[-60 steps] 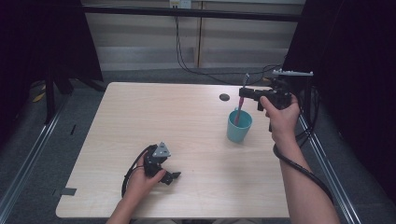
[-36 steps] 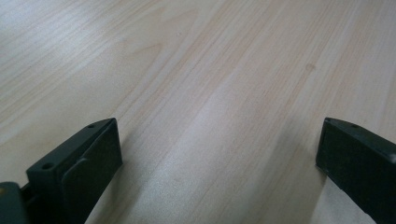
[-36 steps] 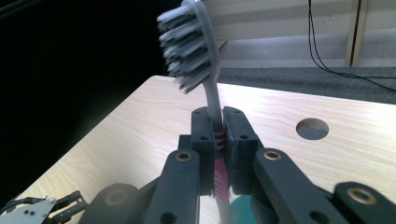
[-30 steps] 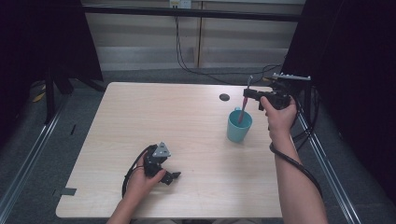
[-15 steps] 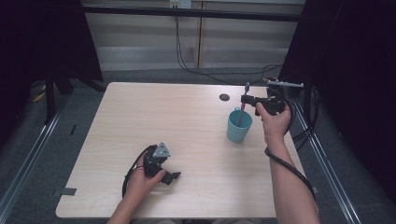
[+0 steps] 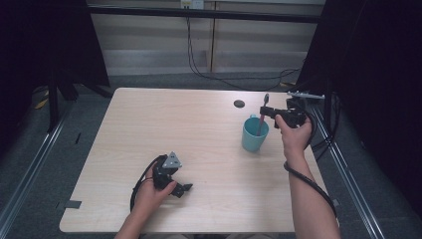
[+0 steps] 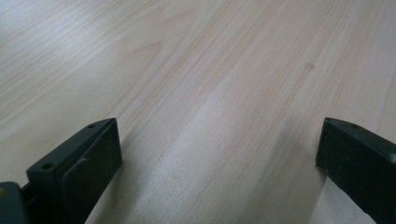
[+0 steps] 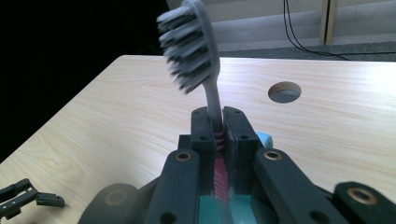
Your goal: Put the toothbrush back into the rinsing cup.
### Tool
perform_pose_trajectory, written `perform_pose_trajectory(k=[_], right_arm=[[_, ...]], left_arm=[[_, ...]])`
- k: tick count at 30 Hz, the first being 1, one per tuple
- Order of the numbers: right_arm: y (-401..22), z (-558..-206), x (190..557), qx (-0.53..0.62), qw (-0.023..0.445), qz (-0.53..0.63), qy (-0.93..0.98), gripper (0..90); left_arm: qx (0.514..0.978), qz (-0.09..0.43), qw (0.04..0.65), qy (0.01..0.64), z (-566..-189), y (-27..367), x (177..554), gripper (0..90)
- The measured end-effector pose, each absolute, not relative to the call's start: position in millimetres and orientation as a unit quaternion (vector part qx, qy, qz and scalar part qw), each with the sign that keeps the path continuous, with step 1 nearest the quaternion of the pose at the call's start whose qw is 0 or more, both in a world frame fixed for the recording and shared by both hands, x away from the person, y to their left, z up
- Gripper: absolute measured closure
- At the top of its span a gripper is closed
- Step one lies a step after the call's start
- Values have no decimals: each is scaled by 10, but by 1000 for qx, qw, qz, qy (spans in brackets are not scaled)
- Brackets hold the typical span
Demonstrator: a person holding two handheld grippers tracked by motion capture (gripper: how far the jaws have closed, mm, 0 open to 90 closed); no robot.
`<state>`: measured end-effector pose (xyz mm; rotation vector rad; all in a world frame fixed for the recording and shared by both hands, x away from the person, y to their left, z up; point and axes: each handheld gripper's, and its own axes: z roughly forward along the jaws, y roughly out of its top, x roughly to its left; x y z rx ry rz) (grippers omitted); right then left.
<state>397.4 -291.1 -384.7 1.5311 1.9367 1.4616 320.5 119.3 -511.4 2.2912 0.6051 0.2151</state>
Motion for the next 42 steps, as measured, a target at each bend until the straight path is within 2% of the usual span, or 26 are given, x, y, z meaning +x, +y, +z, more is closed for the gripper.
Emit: perform_pose_trajectory(k=[42], right_arm=[[-2966, -4064, 3863, 546, 156, 490, 661, 806]], left_arm=[[893, 84, 372, 240, -5114, 1190, 3178, 0]])
